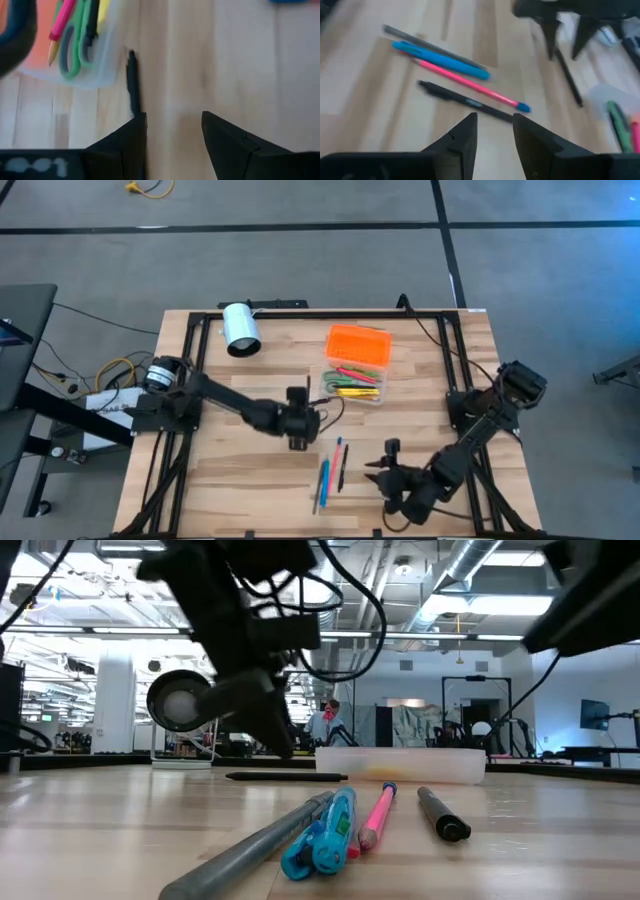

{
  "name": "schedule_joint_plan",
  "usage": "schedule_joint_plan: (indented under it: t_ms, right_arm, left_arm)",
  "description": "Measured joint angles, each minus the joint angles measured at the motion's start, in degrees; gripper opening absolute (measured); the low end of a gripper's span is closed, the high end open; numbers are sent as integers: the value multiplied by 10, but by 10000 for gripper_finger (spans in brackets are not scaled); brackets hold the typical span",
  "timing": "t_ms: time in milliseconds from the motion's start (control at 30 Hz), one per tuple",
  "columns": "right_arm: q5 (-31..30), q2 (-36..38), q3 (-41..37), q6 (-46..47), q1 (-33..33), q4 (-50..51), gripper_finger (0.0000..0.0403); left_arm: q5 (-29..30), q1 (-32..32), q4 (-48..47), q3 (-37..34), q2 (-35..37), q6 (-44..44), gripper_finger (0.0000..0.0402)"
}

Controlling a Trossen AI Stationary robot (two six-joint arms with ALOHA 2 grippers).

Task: Pick & place school supplies into a supply box
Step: Put the top black pen into the supply box

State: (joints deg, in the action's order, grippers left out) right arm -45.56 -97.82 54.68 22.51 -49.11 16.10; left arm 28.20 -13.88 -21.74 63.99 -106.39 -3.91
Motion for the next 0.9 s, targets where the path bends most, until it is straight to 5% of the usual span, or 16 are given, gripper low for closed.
schedule_joint_plan:
  t_ms: [367, 900]
  right_arm:
    - [-29, 0, -26, 16, -61, -72, 118]
    - [-56, 0, -26, 15, -81, -86, 118]
  left_arm:
    - [-79, 98, 19, 0, 0, 51, 180]
    - [-173, 150, 27, -3, -31, 62, 180]
